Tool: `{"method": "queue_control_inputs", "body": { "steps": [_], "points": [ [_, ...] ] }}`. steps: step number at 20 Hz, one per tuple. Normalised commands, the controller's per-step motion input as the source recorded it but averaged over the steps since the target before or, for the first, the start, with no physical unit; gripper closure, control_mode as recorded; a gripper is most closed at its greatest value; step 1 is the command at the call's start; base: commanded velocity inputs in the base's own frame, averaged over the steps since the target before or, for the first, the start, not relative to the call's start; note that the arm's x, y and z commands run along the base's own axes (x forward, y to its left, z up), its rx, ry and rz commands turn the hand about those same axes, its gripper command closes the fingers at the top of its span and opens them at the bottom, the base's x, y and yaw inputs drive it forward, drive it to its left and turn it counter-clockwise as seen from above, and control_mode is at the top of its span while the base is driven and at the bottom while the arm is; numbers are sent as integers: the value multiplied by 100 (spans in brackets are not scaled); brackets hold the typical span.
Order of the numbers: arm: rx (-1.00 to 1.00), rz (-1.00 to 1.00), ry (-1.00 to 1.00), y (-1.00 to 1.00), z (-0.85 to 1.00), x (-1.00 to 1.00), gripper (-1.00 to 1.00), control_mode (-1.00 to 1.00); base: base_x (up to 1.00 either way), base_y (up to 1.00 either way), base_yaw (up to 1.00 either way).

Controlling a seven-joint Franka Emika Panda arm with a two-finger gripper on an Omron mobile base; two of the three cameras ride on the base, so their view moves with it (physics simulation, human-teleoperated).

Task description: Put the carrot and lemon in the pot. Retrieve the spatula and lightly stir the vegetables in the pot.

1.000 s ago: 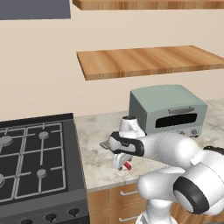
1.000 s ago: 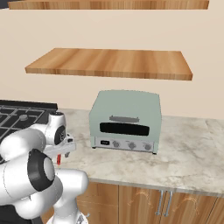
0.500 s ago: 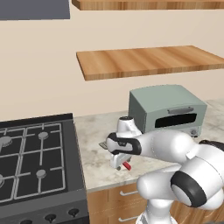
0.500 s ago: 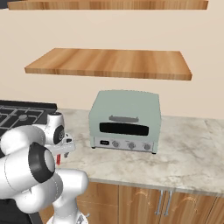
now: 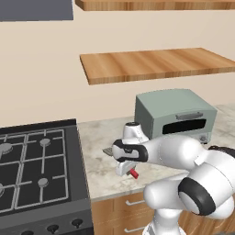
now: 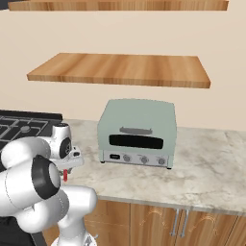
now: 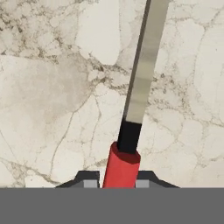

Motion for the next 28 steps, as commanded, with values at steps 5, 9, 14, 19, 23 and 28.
{"method": "queue_control_inputs", "body": {
  "steps": [5, 9, 14, 19, 23, 28],
  "points": [
    [0, 0, 0, 0, 0, 0, 100, -100, 0, 0, 0],
    [1, -1, 0, -29, 60, -60, 100, -100, 0, 0, 0],
    [0, -5, 6, -46, 97, -40, 100, -100, 0, 0, 0],
    [0, -26, 9, -57, 66, -57, 100, -100, 0, 0, 0],
    [0, -30, 5, -49, 72, -25, 100, -100, 0, 0, 0],
    [0, -11, 4, -13, 44, -9, 100, -100, 0, 0, 0]
  ]
}}
